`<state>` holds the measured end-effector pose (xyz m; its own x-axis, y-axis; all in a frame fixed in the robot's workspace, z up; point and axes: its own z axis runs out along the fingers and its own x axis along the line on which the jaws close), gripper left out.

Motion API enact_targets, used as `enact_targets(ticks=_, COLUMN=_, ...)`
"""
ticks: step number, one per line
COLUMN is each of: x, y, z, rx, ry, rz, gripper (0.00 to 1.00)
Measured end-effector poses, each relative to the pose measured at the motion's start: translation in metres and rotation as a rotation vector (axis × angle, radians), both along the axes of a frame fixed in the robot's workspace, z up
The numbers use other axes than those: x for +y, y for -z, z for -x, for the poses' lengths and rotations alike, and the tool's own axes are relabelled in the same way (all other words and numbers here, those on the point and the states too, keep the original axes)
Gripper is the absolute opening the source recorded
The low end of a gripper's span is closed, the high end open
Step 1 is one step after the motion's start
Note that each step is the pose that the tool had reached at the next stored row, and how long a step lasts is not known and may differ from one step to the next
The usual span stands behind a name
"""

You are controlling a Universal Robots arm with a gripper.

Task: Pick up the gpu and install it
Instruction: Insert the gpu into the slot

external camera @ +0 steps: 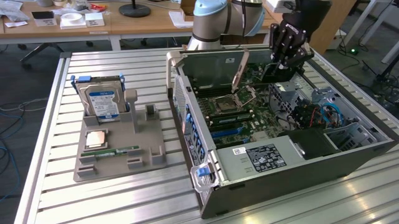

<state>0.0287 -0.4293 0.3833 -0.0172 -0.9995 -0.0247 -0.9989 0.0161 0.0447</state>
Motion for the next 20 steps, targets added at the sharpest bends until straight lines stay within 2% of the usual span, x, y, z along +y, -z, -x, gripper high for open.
enact_targets(ticks=3, x=0.0000, y=0.0033, z=0.002, rx=-0.0026, ry=-0.001, rz=-0.0001, gripper=0.26)
enact_targets(ticks=12, x=0.0000, y=0.0146, z=0.009, rx=-0.0196, ry=-0.007, rz=0.0000, gripper=0.26)
enact_targets(ticks=18, x=0.0000, y=0.0151, z=0.010, rx=-0.0199, ry=-0.007, rz=-0.0002, gripper=0.26)
enact_targets(ticks=20, x=0.0000, y=0.0163, z=0.011, rx=-0.0220, ry=-0.008, rz=-0.0002, gripper=0.26)
